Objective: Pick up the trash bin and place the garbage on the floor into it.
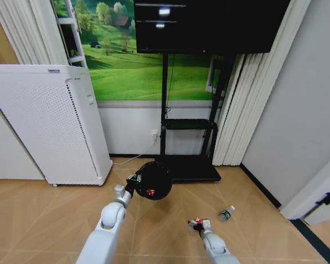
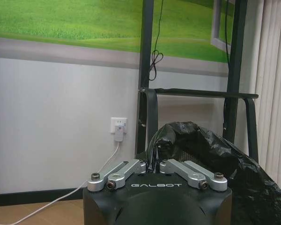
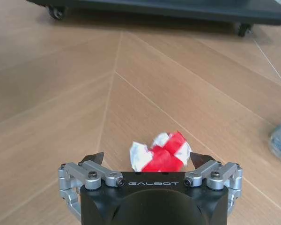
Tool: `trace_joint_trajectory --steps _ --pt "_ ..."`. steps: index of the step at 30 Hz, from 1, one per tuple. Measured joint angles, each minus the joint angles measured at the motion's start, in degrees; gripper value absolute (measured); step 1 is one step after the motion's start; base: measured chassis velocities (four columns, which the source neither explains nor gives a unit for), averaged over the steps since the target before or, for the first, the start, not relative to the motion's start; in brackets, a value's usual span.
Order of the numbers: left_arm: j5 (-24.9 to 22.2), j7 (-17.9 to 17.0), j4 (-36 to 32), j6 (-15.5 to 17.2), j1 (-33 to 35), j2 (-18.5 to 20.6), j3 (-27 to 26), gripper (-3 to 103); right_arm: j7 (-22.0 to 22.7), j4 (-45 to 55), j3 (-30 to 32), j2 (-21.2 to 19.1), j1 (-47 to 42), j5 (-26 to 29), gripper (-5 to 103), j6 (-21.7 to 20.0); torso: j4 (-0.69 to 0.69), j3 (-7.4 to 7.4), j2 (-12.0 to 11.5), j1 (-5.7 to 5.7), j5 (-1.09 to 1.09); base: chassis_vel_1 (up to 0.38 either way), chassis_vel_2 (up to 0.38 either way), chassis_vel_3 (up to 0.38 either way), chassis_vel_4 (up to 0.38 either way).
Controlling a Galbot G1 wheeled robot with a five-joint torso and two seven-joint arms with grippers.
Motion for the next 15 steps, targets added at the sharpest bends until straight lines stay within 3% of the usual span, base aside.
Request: trace_joint_trajectory --steps 15 --pt "-0.18 0.35 -1.05 -0.37 0.61 0.31 -1.57 8 2.69 -6.74 0.97 2.11 3.64 -1.65 100 0.25 0.0 0.0 0.0 0.0 0.0 0.0 0.0 0.0 0.0"
